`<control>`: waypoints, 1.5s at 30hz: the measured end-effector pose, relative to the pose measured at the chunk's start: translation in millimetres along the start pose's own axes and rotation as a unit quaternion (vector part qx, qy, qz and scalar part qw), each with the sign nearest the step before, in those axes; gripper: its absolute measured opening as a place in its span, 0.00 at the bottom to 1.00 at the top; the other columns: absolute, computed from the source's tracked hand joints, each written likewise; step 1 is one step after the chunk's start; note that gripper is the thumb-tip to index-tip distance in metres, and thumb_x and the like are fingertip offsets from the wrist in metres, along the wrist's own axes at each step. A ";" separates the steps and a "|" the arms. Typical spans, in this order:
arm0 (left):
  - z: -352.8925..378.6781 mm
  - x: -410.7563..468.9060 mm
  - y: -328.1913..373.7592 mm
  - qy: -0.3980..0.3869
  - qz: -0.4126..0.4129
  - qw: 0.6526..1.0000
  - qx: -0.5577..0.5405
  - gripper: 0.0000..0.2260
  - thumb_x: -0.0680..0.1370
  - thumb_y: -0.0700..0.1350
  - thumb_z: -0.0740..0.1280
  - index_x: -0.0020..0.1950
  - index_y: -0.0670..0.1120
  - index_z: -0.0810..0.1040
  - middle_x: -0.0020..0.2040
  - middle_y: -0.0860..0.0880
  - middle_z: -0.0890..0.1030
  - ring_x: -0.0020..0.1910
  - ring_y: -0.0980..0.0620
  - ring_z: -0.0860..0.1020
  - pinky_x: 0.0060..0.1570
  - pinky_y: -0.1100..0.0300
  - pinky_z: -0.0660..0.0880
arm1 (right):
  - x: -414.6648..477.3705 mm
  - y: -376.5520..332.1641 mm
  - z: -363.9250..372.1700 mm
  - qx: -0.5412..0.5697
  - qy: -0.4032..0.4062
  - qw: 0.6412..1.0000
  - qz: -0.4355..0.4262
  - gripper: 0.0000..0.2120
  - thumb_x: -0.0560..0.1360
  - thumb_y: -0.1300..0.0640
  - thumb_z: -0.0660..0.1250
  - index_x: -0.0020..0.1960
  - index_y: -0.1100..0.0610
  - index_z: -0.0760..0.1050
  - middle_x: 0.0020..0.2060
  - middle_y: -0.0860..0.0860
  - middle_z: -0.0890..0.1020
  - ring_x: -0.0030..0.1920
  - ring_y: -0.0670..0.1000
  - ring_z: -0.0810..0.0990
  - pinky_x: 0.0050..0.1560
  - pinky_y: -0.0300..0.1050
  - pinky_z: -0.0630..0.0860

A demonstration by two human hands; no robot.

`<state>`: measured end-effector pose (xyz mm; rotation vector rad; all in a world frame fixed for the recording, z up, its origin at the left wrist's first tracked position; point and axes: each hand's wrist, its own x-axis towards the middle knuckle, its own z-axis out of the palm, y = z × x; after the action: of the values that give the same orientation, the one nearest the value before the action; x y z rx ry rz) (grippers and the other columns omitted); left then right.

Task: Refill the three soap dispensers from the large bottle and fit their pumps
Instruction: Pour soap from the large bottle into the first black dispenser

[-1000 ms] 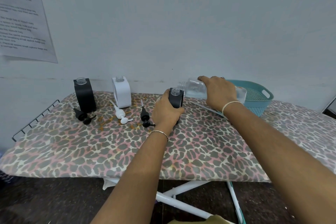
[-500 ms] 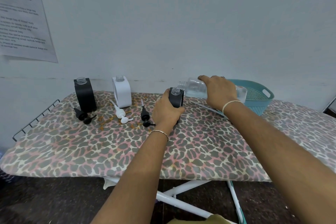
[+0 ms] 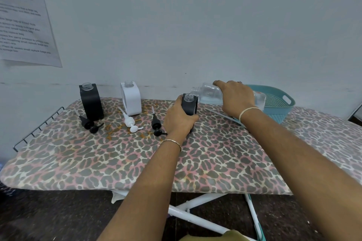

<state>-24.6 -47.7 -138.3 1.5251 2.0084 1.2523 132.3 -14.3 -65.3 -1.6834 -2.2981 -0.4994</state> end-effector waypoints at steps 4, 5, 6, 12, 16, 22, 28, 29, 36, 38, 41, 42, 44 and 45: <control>-0.3 -0.3 0.3 -0.001 -0.001 1.000 0.000 0.33 0.66 0.49 0.73 0.70 0.57 0.67 0.56 0.52 0.80 0.51 0.48 0.78 0.43 0.55 0.78 | -0.1 -0.7 -0.4 -0.002 0.000 1.000 0.000 0.32 0.71 0.68 0.65 0.72 0.49 0.65 0.48 0.55 0.79 0.50 0.58 0.78 0.40 0.46 0.70; -0.2 -0.4 0.4 -0.002 -0.002 1.000 -0.001 0.33 0.66 0.48 0.73 0.70 0.57 0.67 0.56 0.52 0.80 0.51 0.48 0.78 0.43 0.56 0.77 | 0.0 -0.5 -0.5 -0.002 0.001 1.000 0.000 0.32 0.71 0.68 0.65 0.72 0.49 0.65 0.48 0.55 0.79 0.50 0.58 0.78 0.40 0.46 0.70; -0.1 -0.5 0.7 -0.002 -0.002 1.000 -0.002 0.33 0.66 0.48 0.73 0.70 0.57 0.67 0.56 0.52 0.80 0.51 0.48 0.78 0.43 0.56 0.77 | 0.1 -0.6 -0.5 -0.002 0.001 1.000 -0.001 0.32 0.71 0.68 0.65 0.72 0.49 0.65 0.48 0.55 0.79 0.50 0.58 0.78 0.40 0.46 0.70; -0.4 0.2 -0.1 -0.001 0.001 1.000 -0.004 0.34 0.66 0.48 0.74 0.71 0.56 0.67 0.57 0.52 0.80 0.52 0.49 0.78 0.42 0.58 0.75 | 1.0 -0.7 -1.4 -0.006 0.002 1.000 -0.004 0.31 0.71 0.68 0.65 0.71 0.49 0.65 0.48 0.54 0.79 0.50 0.57 0.78 0.40 0.46 0.70; -0.2 0.5 -0.2 -0.001 0.004 1.000 -0.002 0.34 0.66 0.49 0.74 0.71 0.56 0.67 0.58 0.52 0.80 0.53 0.49 0.78 0.42 0.59 0.74 | 1.0 -1.0 -2.0 -0.006 -0.002 1.000 -0.004 0.31 0.71 0.67 0.65 0.71 0.49 0.65 0.48 0.55 0.79 0.50 0.57 0.78 0.41 0.46 0.70; 0.4 1.3 -0.6 -0.004 0.003 1.000 -0.002 0.34 0.66 0.49 0.74 0.71 0.56 0.67 0.57 0.52 0.80 0.53 0.49 0.78 0.43 0.58 0.75 | 0.9 -0.9 -1.9 -0.009 -0.001 1.000 -0.004 0.31 0.71 0.67 0.65 0.71 0.49 0.65 0.48 0.55 0.79 0.50 0.58 0.78 0.40 0.46 0.69; 0.5 1.6 -1.2 -0.001 -0.001 1.000 0.005 0.34 0.67 0.50 0.73 0.71 0.57 0.67 0.57 0.52 0.80 0.53 0.48 0.78 0.42 0.58 0.74 | 2.1 -0.9 -1.5 -0.010 -0.006 1.000 -0.004 0.32 0.71 0.68 0.65 0.71 0.49 0.65 0.48 0.55 0.79 0.50 0.58 0.78 0.41 0.46 0.69; 0.7 1.7 -1.2 -0.001 -0.001 1.000 0.005 0.34 0.67 0.50 0.73 0.71 0.57 0.67 0.57 0.52 0.80 0.53 0.48 0.78 0.42 0.58 0.74 | 2.5 -0.6 -1.4 -0.011 -0.006 1.000 -0.004 0.32 0.71 0.68 0.65 0.71 0.49 0.65 0.48 0.55 0.79 0.50 0.58 0.78 0.41 0.46 0.69; 0.5 1.5 -1.1 0.000 0.003 1.000 0.002 0.33 0.67 0.50 0.73 0.71 0.57 0.67 0.58 0.53 0.80 0.53 0.49 0.78 0.42 0.60 0.72 | 2.9 -1.3 -1.6 -0.017 -0.005 1.000 -0.006 0.32 0.70 0.67 0.66 0.71 0.49 0.65 0.48 0.54 0.79 0.50 0.57 0.78 0.42 0.46 0.71; 0.3 1.2 -1.0 0.000 0.004 1.000 0.001 0.33 0.67 0.50 0.73 0.71 0.56 0.67 0.57 0.53 0.80 0.53 0.49 0.78 0.41 0.60 0.72 | 3.1 -1.1 -1.9 -0.017 -0.005 1.000 -0.006 0.32 0.70 0.67 0.66 0.71 0.49 0.65 0.48 0.54 0.79 0.50 0.57 0.78 0.42 0.46 0.71; 0.4 1.7 -1.1 -0.001 0.003 1.000 0.001 0.33 0.67 0.50 0.73 0.71 0.56 0.67 0.57 0.53 0.80 0.53 0.49 0.78 0.41 0.59 0.72 | 2.9 -1.1 -1.9 -0.018 -0.005 1.000 -0.006 0.32 0.71 0.67 0.66 0.71 0.49 0.65 0.48 0.54 0.79 0.50 0.57 0.78 0.42 0.46 0.71; 0.5 1.9 -1.0 -0.001 0.002 1.000 0.002 0.33 0.67 0.50 0.73 0.71 0.56 0.67 0.57 0.53 0.80 0.53 0.49 0.78 0.41 0.59 0.72 | 2.9 -1.0 -1.7 -0.017 -0.005 1.000 -0.007 0.32 0.71 0.67 0.66 0.71 0.49 0.65 0.48 0.54 0.79 0.50 0.57 0.78 0.42 0.46 0.71; 0.5 1.9 -0.8 -0.002 0.003 1.000 0.005 0.33 0.66 0.50 0.73 0.71 0.56 0.67 0.57 0.53 0.80 0.53 0.49 0.78 0.42 0.59 0.73 | 2.8 -0.9 -1.4 -0.017 -0.004 1.000 -0.008 0.32 0.71 0.67 0.66 0.71 0.49 0.65 0.48 0.54 0.79 0.50 0.57 0.78 0.42 0.47 0.71; 0.8 1.9 -0.7 -0.002 0.003 1.000 0.005 0.33 0.66 0.50 0.73 0.71 0.56 0.67 0.57 0.53 0.80 0.53 0.49 0.78 0.42 0.59 0.73 | 2.9 -0.7 -1.4 -0.017 -0.004 1.000 -0.008 0.31 0.70 0.67 0.66 0.71 0.50 0.65 0.48 0.54 0.79 0.50 0.58 0.78 0.42 0.47 0.71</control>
<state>-25.2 -45.6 -138.9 1.5387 2.0119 1.2411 130.8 -12.6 -63.0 -1.6865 -2.3228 -0.5396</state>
